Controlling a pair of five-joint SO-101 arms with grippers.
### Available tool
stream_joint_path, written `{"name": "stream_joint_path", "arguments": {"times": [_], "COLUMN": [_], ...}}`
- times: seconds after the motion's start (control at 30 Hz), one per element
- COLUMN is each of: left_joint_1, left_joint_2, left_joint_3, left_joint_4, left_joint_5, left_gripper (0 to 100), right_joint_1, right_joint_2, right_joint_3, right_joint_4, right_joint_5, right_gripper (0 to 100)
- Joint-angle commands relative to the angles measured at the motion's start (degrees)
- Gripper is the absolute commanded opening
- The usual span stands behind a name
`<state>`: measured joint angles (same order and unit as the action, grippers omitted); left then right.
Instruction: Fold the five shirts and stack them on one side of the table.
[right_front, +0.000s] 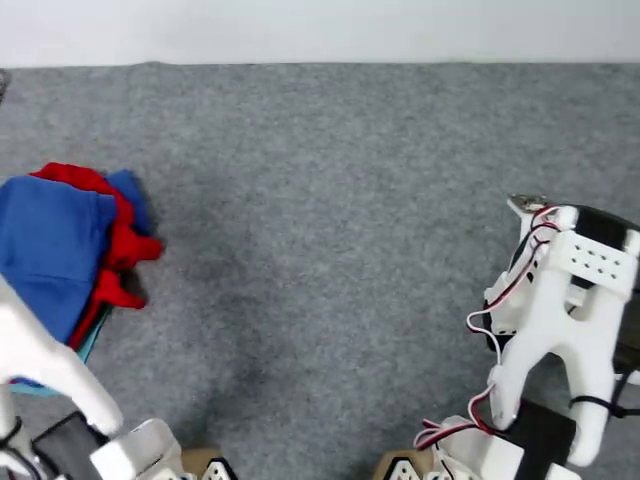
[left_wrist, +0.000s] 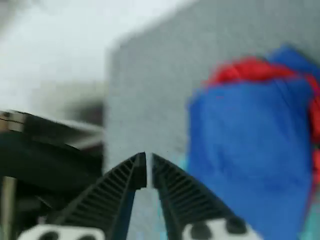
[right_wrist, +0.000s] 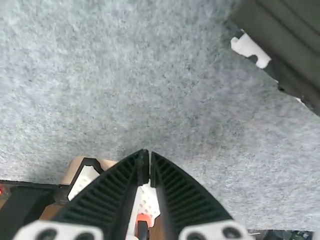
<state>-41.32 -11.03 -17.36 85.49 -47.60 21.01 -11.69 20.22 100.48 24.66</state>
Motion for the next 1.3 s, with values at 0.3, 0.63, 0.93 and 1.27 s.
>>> {"name": "stream_joint_path", "arguments": {"times": [0.3,0.63,0.93,1.27], "left_joint_1": [-7.30,-8.18,-9.76,-13.27], "left_joint_2": [16.97,29.71,21.01,4.66], "left_joint_3": [13.49,13.41,9.36,-3.12], "left_joint_4": [-11.69,-17.67,-17.23,-18.11], "left_joint_5": [-1.05,-1.05,-0.79,17.93], "left_gripper": [19,13,0,0], "right_joint_1": [-8.48,-8.40,-8.57,-8.57], "right_joint_2": [-1.89,-1.89,-1.98,-2.33], "right_joint_3": [-0.26,-0.18,-0.18,-0.09], "right_joint_4": [2.24,2.33,2.33,2.42], "right_joint_5": [-0.62,-0.70,-4.84,-5.54], "right_gripper": [0.9,0.9,0.9,0.9]}}
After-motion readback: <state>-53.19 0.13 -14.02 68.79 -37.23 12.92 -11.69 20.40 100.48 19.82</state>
